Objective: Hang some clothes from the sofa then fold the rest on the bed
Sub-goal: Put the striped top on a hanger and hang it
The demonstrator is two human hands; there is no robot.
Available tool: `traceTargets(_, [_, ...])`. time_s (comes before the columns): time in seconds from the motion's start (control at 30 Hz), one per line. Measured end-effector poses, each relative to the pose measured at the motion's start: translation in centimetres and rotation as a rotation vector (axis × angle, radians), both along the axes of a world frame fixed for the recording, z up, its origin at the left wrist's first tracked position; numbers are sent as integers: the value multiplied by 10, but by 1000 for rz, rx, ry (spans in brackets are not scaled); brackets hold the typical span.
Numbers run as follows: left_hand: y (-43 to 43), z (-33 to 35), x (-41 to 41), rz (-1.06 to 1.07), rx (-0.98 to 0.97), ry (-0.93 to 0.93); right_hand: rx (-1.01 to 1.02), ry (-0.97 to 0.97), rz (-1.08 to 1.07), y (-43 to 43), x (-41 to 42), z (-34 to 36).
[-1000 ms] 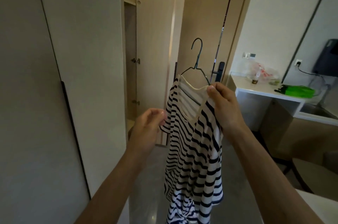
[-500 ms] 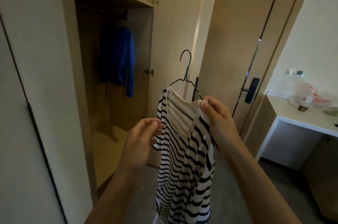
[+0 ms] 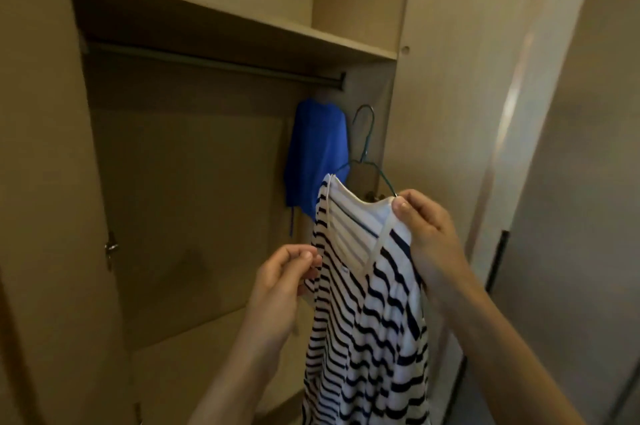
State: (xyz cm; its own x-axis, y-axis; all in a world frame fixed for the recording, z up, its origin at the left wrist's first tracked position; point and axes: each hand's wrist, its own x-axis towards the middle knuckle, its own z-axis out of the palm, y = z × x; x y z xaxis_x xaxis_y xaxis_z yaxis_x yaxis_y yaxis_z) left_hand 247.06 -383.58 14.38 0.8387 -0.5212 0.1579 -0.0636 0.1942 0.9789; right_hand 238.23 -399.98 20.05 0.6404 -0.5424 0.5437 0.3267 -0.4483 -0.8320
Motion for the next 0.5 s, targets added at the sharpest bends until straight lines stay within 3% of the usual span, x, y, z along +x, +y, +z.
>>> traceTargets(0.2, [-69,35,42,178,5,-53,-32,9,79,-78,81,33])
traceTargets(0.5, [-151,69,140,254,20,-142,-35,-14,151,-169,227,77])
